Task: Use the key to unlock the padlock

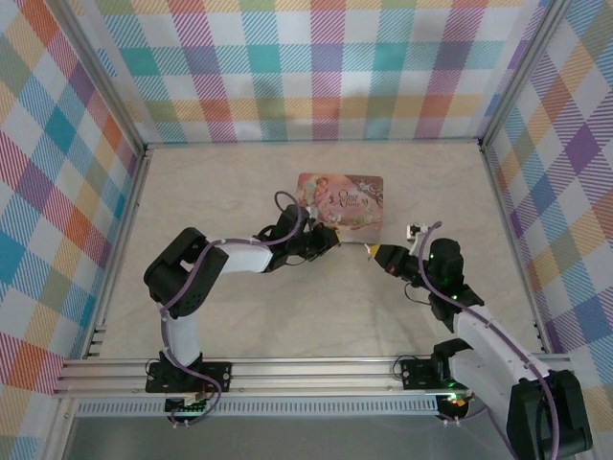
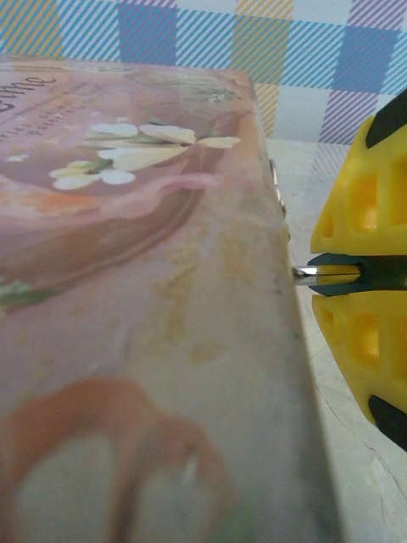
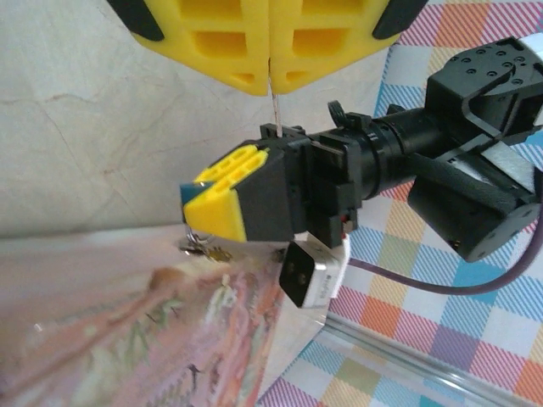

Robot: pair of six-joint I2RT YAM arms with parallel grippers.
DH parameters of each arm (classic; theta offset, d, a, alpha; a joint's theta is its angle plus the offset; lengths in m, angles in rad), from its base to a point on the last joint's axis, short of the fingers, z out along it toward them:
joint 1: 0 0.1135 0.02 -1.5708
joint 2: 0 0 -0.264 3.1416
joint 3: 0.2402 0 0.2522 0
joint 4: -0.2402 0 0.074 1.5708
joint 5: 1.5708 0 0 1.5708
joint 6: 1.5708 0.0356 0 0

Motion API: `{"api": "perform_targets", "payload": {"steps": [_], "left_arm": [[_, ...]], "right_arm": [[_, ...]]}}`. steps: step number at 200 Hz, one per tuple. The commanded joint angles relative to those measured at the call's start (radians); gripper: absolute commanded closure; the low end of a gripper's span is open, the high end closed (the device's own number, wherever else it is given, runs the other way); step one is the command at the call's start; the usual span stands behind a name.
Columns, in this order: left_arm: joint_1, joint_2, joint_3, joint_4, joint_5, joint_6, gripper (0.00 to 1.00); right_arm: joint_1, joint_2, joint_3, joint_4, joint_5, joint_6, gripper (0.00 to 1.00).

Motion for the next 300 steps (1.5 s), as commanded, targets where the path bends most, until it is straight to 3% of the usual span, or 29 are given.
{"api": "perform_targets", "payload": {"steps": [1,32,96,158,228,258,300], "left_arm": [[-0.009,-0.044,0.065,-0.066,-0.025,-0.036,0.89],[-0.012,-0.048,0.111,-0.138,-0.033,-0.031,0.89],[-0.013,-0.048,0.122,-0.117,-0.039,-0.053,0.89],[-0.017,-0.051,0.044,0.12,-0.059,-0.113,0.89],[-0.025,-0.066,0.036,0.165,-0.08,-0.111,0.88],[-0.026,-0.066,0.037,0.172,-0.079,-0.113,0.88],[-0.027,-0.066,0.033,0.177,-0.079,-0.118,0.88]], "right_arm": [[-0.008,0.009,-0.032,0.141,0.006,0.11,1.0],[-0.007,0.025,-0.08,0.218,0.029,0.18,1.0],[-0.001,0.084,-0.112,0.356,0.051,0.299,1.0],[0.002,0.224,-0.056,0.434,0.032,0.439,1.0],[0.062,0.383,-0.021,0.582,0.058,0.517,1.0],[0.088,0.519,-0.009,0.723,0.063,0.556,1.0],[0.1,0.755,-0.013,1.067,0.06,0.66,1.0]]}}
